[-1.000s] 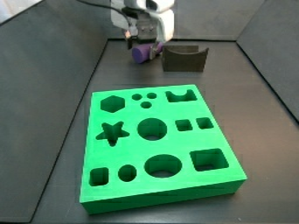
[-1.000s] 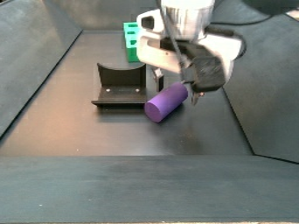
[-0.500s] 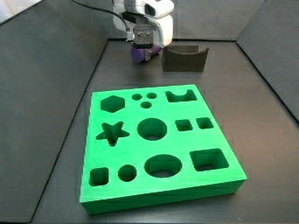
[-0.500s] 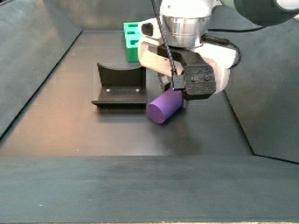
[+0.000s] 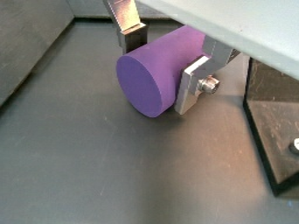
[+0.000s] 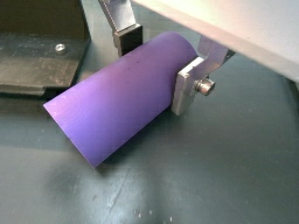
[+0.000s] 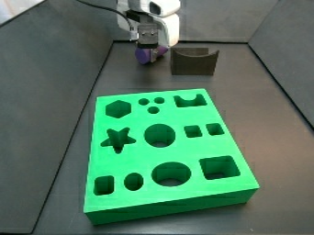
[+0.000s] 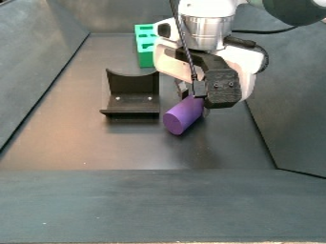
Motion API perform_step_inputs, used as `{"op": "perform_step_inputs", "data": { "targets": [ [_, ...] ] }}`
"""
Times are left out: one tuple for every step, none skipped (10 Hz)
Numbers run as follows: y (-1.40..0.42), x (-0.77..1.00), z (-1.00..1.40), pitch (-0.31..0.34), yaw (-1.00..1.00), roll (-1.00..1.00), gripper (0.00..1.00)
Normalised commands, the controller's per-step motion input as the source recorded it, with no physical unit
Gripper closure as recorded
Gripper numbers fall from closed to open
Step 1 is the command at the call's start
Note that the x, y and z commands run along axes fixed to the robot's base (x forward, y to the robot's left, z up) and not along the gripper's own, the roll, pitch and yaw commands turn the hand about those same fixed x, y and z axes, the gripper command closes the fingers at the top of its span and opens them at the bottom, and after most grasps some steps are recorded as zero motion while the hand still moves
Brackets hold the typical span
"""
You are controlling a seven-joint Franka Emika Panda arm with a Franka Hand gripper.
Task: Pick up the round object. Move up. Place the round object on the fixture. Regrasp the round object. Move to above the board. Insert the round object.
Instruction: Pick up the round object, then move up, then place the round object on the fixture.
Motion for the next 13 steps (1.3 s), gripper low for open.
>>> {"op": "perform_step_inputs", "data": {
  "targets": [
    [0.0, 0.0, 0.0, 0.0, 0.0, 0.0, 1.0],
    [0.0, 0.0, 0.0, 0.0, 0.0, 0.0, 1.0],
    [0.0, 0.0, 0.0, 0.0, 0.0, 0.0, 1.0],
    [0.0, 0.0, 0.0, 0.0, 0.0, 0.0, 1.0],
    [0.0, 0.0, 0.0, 0.0, 0.0, 0.0, 1.0],
    [0.0, 0.0, 0.83, 0.0, 0.0, 0.0, 1.0],
    [-0.03, 0.01, 0.87, -0.009, 0.02, -0.01, 1.0],
    [-0.03, -0.03, 0.75, 0.012, 0.01, 0.0, 1.0],
    [-0.02, -0.03, 0.67, 0.02, 0.01, 0.01, 1.0],
    [0.0, -0.02, 0.48, 0.034, 0.0, 0.02, 1.0],
    [0.01, -0.02, 0.28, 0.042, -0.01, 0.04, 1.0],
    [0.0, 0.0, 1.0, 0.0, 0.0, 0.0, 1.0],
    [0.0, 0.01, 1.0, -0.015, 0.0, 0.01, 1.0]
  ]
}}
